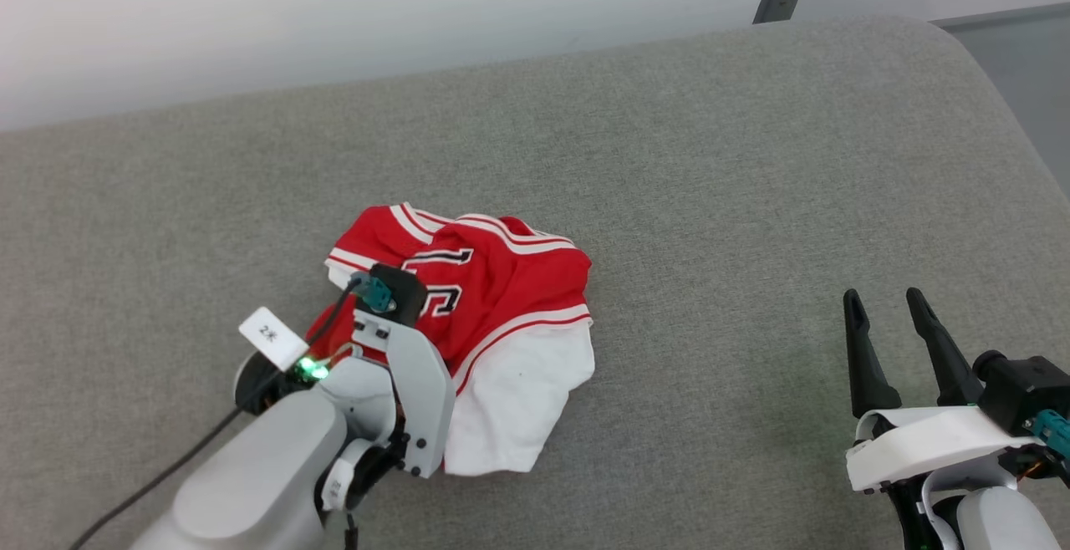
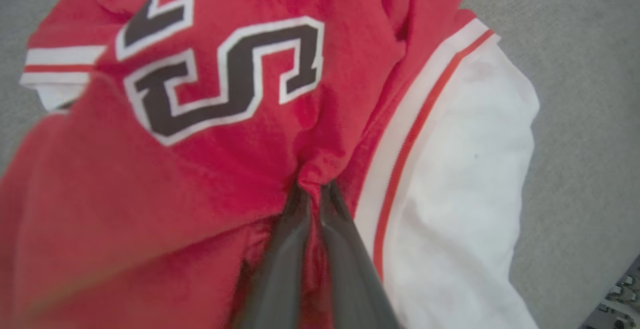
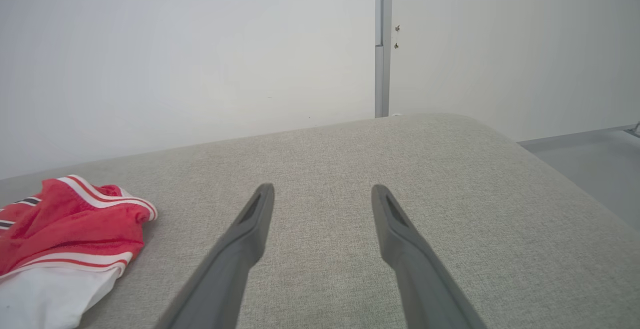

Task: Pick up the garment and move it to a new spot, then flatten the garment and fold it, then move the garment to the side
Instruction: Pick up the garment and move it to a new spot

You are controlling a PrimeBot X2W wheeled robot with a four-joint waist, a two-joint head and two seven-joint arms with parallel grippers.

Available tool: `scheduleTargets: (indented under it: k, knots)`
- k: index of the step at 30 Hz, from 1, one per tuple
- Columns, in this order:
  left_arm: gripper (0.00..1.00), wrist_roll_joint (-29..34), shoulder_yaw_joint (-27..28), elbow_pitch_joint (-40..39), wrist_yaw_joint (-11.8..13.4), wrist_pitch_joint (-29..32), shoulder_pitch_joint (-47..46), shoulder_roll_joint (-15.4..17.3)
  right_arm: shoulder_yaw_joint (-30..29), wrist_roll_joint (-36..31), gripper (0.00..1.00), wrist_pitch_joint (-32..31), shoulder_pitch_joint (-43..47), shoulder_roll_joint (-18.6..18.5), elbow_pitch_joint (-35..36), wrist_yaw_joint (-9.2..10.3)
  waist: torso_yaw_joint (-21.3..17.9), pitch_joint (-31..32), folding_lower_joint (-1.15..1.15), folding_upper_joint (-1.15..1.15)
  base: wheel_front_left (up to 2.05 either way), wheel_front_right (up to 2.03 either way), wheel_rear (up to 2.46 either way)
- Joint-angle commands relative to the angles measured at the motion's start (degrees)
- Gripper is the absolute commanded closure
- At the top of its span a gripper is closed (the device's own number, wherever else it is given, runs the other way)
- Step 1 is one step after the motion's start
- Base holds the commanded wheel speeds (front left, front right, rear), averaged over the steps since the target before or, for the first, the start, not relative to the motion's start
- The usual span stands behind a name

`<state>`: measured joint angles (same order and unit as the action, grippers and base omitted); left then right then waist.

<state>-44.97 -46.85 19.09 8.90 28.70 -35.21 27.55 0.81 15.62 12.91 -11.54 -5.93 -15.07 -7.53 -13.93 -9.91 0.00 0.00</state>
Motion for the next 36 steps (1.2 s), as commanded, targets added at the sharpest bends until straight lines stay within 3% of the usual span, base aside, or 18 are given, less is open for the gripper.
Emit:
scheduleTargets:
  k: [1, 5, 6, 7, 8, 10, 16, 23, 30, 36]
  knots:
    - [1.00, -0.7, -0.4, 1.7, -0.9, -0.1, 0.4, -0.8, 0.4, 0.4, 0.00, 0.4, -0.8, -0.2, -0.3, 0.08, 0.0, 0.1, 0.00, 0.00, 0.00, 0.00, 0.00]
    - [1.00, -0.8, -1.0, 4.6, -3.1, -1.4, -0.1, -1.8, 0.4, 0.6, 0.00, 0.6, -0.9, -0.6, -1.0, 0.08, 0.5, 0.8, 0.00, 0.00, 0.00, 0.00, 0.00]
    - [0.91, -1.0, -0.8, 4.9, -3.6, -2.0, -0.4, -1.9, 0.4, 0.6, 0.00, 0.7, -0.9, -0.7, -1.1, 0.08, 0.6, 1.0, 0.00, 0.00, 0.00, 0.00, 0.00]
    - [0.91, -1.0, -0.8, 4.9, -3.6, -2.0, -0.4, -1.9, 0.4, 0.6, 0.00, 0.7, -0.9, -0.7, -1.1, 0.08, 0.6, 1.0, 0.00, 0.00, 0.00, 0.00, 0.00]
    - [0.57, -1.5, -0.3, 5.2, -3.9, -2.5, -0.7, -2.1, 0.3, 0.6, 0.00, 0.8, -0.9, -0.8, -1.2, 0.08, 0.9, 1.3, 0.00, 0.00, 0.00, 0.00, 0.00]
    - [0.00, -1.6, 0.2, 5.3, -4.9, -3.6, -1.3, -1.9, 0.3, 0.5, 0.00, 0.6, -0.7, -0.9, -1.2, 0.08, 1.4, 1.9, 0.00, 0.00, 0.00, 0.00, 0.00]
    - [0.00, -3.8, 2.4, 3.1, -5.9, -5.1, -1.3, -0.8, 0.1, 0.6, 0.00, 0.0, 0.2, -1.7, -1.2, 0.08, 3.6, 4.1, 0.00, 0.00, 0.00, 0.00, 0.00]
    - [0.00, -4.1, 5.7, -3.4, -4.5, -8.9, 0.7, 3.4, 0.3, 0.5, 0.00, -0.7, 1.4, -2.4, -0.6, 0.08, 6.3, 7.2, 0.00, 0.00, 0.00, 0.00, 0.00]
    - [0.00, -4.8, 10.9, -8.1, -3.8, -17.4, 5.5, 8.5, 0.2, 0.3, 0.00, -1.1, 2.8, -3.3, 0.0, 0.08, 8.8, 9.7, 0.00, 0.00, 0.00, 0.00, 0.00]
    - [0.00, -5.7, 16.1, -9.9, -3.7, -28.1, 11.9, 12.1, -0.8, 0.3, 0.00, -0.9, 4.1, -4.0, 0.4, 0.08, 10.5, 10.8, 0.00, 0.00, 0.00, 0.00, 0.00]
